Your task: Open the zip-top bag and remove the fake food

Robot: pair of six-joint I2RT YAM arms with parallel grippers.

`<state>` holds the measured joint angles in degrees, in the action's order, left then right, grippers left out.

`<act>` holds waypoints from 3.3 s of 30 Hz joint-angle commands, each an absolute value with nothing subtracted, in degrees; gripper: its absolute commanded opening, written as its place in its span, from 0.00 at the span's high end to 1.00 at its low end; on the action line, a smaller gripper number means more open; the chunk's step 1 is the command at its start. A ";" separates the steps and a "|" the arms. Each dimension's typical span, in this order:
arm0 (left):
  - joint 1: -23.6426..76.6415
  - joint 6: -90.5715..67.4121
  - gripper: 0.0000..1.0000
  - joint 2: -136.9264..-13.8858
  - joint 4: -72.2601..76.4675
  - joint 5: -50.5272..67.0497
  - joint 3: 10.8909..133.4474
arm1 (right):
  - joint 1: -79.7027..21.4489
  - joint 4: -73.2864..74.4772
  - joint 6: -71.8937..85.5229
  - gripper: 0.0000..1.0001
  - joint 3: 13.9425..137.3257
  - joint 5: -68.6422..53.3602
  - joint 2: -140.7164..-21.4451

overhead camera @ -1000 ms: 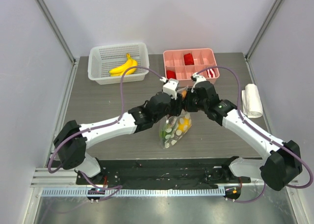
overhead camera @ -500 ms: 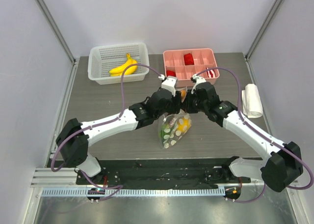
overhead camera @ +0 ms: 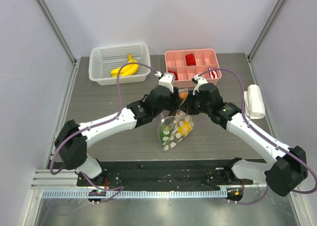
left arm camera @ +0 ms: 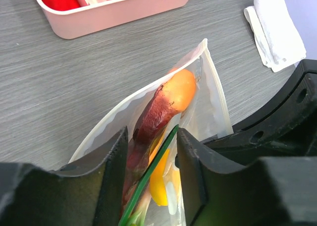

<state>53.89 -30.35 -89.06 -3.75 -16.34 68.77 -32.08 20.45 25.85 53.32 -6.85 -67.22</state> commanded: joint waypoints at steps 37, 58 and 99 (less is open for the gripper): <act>57.04 -14.88 1.00 -78.94 4.90 -13.09 66.57 | -30.85 23.91 29.44 0.99 54.58 -3.51 -63.19; 55.55 -15.73 1.00 -69.96 11.27 -14.24 75.98 | -30.32 25.40 29.27 0.99 62.40 -10.02 -68.55; -3.16 -90.63 0.79 -130.26 15.66 -9.23 103.62 | -30.41 27.34 27.86 0.99 66.45 -12.22 -71.98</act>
